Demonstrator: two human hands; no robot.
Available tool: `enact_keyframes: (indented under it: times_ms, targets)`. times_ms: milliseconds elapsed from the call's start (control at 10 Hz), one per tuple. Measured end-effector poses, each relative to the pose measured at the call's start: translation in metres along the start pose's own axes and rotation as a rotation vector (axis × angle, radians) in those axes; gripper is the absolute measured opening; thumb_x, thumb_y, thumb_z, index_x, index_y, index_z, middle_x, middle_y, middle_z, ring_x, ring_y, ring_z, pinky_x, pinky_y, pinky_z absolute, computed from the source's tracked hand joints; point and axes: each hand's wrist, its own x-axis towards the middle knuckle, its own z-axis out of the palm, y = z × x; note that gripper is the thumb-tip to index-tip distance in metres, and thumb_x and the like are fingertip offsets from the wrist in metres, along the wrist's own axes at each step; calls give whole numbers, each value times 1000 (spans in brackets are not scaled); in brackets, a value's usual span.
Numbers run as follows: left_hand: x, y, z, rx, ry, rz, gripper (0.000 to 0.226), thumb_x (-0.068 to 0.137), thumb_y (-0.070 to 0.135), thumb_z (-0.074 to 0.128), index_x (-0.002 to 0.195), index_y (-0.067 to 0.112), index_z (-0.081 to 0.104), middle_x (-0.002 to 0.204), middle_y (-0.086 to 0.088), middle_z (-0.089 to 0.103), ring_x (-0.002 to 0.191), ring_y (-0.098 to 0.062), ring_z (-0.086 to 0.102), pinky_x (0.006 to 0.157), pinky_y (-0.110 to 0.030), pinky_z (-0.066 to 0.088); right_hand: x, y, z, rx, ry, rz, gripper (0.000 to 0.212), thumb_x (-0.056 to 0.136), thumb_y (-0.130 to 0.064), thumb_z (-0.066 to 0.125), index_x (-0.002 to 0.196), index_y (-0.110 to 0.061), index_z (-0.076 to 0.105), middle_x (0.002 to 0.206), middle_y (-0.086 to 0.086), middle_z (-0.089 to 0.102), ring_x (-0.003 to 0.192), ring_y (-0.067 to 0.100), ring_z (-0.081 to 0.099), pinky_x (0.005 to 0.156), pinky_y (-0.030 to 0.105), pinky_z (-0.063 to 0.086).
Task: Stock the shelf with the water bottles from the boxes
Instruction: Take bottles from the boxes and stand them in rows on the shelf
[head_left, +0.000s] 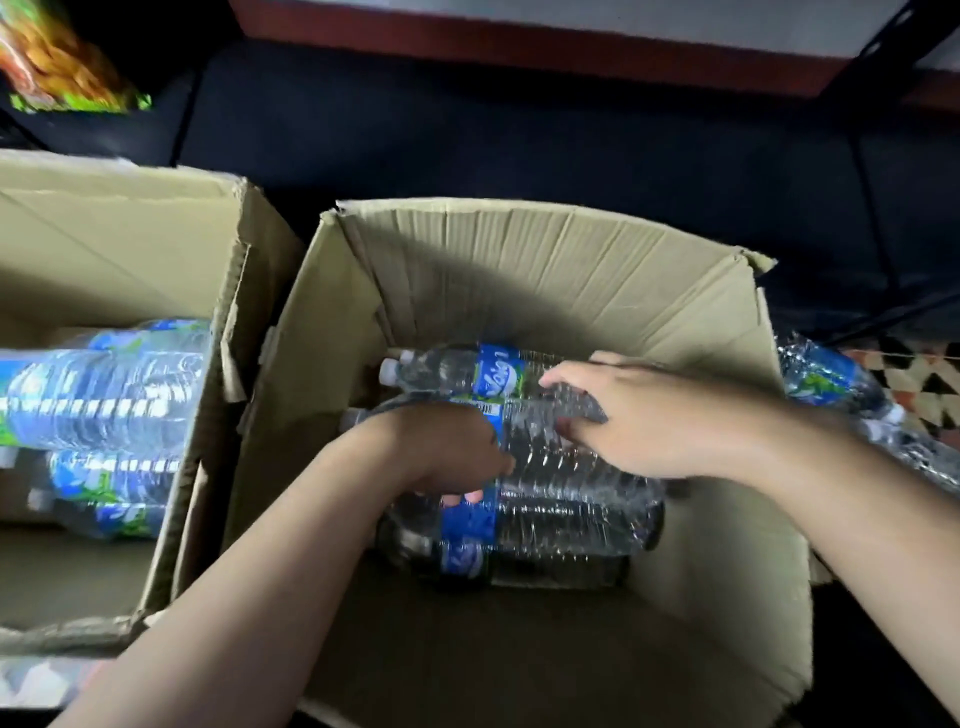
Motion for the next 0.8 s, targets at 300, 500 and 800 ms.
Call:
enact_keyframes:
  times_ms: [300, 500, 800]
  targets:
    - [-33, -9, 40, 28, 290, -90, 38, 96, 36, 51, 116, 7, 66, 117, -10, 68, 107, -26, 66, 89, -30, 52, -15, 1, 18, -67, 26, 18, 54, 100, -46, 44, 151, -34, 28, 155, 1, 30, 137, 22, 40, 107, 36, 38]
    - [-39, -12, 76, -131, 335, -114, 34, 101, 13, 43, 130, 2, 58, 134, -17, 58, 124, -32, 54, 104, -39, 44, -11, -13, 44, -70, 43, 56, 69, 95, -52, 47, 154, -28, 21, 161, 5, 22, 145, 27, 30, 115, 45, 30]
    - [-23, -21, 81, -365, 369, -238, 40, 100, 21, 47, 134, 0, 55, 138, -16, 55, 129, -31, 52, 99, -33, 43, 18, -27, 65, -88, 4, 13, 106, 86, -52, 66, 156, -31, -10, 164, 15, 2, 151, 32, 9, 120, 48, 17]
